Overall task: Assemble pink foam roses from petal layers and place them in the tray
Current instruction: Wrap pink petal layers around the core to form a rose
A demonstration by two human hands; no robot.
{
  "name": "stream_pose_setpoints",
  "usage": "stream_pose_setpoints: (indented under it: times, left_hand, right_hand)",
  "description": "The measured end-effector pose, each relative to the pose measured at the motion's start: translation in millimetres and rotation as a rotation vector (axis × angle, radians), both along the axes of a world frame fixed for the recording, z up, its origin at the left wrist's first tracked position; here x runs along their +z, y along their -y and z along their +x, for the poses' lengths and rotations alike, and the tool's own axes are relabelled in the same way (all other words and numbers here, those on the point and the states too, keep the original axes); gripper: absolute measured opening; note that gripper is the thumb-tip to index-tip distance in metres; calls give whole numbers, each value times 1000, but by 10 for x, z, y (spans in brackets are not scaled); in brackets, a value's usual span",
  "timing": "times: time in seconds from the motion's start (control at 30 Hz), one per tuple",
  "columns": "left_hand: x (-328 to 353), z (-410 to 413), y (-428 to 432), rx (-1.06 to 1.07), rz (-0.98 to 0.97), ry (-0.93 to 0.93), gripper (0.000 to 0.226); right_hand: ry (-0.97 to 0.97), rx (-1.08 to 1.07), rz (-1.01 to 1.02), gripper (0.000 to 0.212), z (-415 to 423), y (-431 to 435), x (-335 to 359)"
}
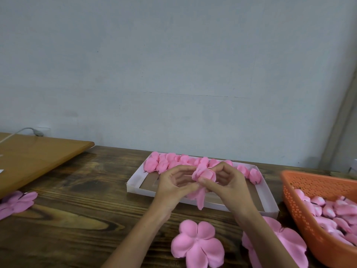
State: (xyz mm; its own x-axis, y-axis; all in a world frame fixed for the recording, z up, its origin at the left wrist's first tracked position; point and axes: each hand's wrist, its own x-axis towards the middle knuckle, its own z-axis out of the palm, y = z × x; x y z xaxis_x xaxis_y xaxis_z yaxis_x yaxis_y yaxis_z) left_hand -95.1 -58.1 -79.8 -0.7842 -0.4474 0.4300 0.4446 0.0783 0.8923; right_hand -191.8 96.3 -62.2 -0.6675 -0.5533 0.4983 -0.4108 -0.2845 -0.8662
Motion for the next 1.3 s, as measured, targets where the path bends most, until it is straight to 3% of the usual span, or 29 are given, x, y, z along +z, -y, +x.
stream_pose_setpoints:
  times: [0.1, 0.27, 0.47, 0.73, 0.97, 1.2, 1.3]
  left_hand:
    - [-19, -18, 51, -36, 38, 26, 50]
    - [-67, -40, 96, -22, 138, 212, 30]
    - [-106, -72, 124, -18, 289, 249, 19]
    - [-118, -109, 133, 46, 317, 224, 28]
    - [-115, -103, 170, -5, 301, 178, 54]
    - [-125, -97, 142, 44, 286, 102, 20]
    - [-97, -78, 115, 47, 328, 72, 27]
  right_hand:
    - [47, 4, -49, 20, 12, 0, 14]
    - [115, 2, -63, 16, 7, -18, 25]
    - [133, 60, -26, 21, 33, -36, 37]
    - [45, 131, 23, 21, 59, -19, 29]
    - [-7, 95, 84, 26, 41, -11, 5]
    - [-10, 66, 76, 27, 49, 28, -29]
    - [16, 51, 65, 26, 62, 52, -47]
